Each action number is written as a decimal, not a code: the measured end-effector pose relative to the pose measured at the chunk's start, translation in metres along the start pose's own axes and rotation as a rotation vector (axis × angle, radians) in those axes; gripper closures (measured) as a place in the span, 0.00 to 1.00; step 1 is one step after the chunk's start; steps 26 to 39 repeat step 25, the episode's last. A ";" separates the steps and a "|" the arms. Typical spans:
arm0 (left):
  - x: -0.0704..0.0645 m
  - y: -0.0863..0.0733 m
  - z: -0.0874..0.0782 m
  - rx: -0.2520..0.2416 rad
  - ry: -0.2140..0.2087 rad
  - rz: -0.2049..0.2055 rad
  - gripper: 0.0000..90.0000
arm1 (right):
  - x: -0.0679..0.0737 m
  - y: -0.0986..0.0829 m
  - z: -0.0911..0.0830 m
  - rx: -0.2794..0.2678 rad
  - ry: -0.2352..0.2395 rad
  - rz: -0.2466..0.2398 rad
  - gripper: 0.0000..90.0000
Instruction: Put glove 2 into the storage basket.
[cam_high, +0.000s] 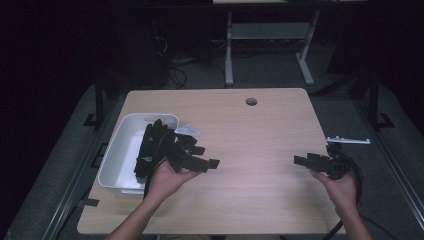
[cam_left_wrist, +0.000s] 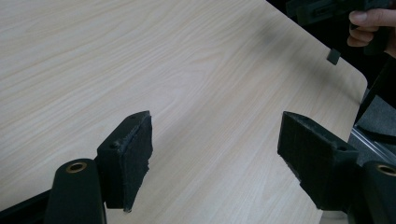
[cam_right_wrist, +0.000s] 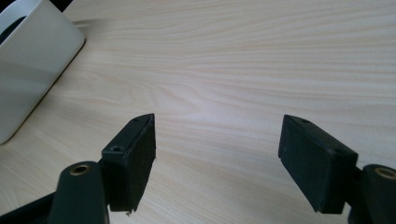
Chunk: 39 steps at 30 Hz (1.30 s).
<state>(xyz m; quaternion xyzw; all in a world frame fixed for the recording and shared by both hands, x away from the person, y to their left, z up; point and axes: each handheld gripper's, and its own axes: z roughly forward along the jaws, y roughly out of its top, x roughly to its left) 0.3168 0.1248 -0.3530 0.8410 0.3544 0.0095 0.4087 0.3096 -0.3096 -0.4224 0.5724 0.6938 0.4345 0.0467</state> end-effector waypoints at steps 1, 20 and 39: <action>0.000 -0.001 0.001 0.001 -0.001 -0.003 0.29 | -0.001 -0.002 -0.001 0.001 -0.003 -0.004 0.30; -0.008 -0.013 0.017 0.009 -0.034 -0.001 0.29 | -0.012 -0.031 -0.013 -0.016 -0.016 0.009 0.30; -0.011 -0.017 0.021 0.009 -0.050 0.003 0.29 | -0.011 -0.037 -0.014 -0.012 -0.022 -0.003 0.29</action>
